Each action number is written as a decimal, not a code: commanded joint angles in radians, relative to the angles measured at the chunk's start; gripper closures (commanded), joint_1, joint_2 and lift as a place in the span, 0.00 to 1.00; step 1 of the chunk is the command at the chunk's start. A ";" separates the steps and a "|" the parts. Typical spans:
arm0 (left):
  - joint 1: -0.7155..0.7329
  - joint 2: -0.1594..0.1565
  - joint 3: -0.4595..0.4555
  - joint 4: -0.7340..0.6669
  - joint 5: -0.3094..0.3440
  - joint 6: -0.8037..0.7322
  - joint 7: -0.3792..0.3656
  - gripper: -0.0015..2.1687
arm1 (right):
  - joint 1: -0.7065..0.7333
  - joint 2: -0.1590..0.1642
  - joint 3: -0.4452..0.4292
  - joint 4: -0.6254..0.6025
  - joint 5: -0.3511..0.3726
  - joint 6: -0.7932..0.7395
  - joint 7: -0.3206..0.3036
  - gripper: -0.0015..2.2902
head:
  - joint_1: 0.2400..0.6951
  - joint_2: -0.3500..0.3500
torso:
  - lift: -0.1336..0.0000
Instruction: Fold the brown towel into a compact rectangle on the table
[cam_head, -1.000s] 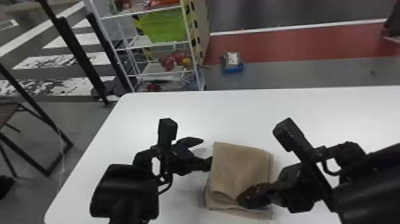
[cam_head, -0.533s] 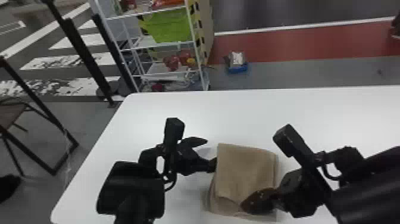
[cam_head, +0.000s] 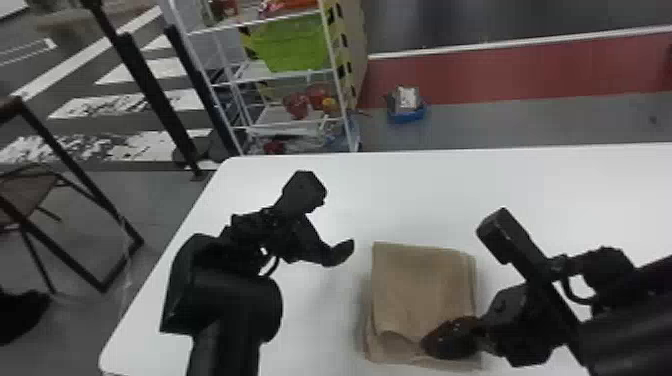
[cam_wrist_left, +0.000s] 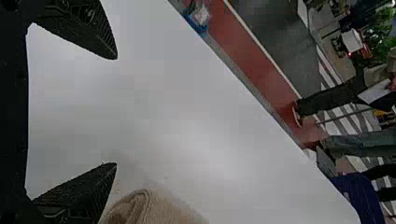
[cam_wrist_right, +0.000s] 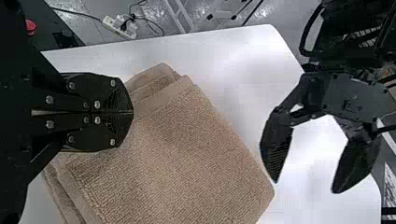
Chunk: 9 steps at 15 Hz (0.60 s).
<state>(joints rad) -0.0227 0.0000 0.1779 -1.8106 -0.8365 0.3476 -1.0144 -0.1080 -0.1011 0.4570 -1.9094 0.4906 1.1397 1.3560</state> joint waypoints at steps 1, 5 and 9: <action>0.040 -0.003 0.029 -0.085 0.045 0.029 0.040 0.03 | 0.005 -0.002 -0.015 -0.005 -0.012 -0.002 0.011 0.98 | 1.00 0.96 | 0.00; 0.115 -0.003 -0.012 -0.176 0.149 0.115 0.192 0.03 | 0.014 0.001 -0.110 -0.036 -0.126 0.010 0.011 0.98 | 1.00 1.00 | 0.00; 0.153 -0.003 -0.014 -0.193 0.249 0.121 0.272 0.03 | 0.031 0.024 -0.233 -0.054 -0.211 -0.064 -0.049 0.98 | 1.00 0.97 | 0.00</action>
<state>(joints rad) 0.1051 0.0000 0.1641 -1.9883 -0.6298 0.4671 -0.7635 -0.0849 -0.0848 0.2719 -1.9617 0.3102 1.1301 1.3303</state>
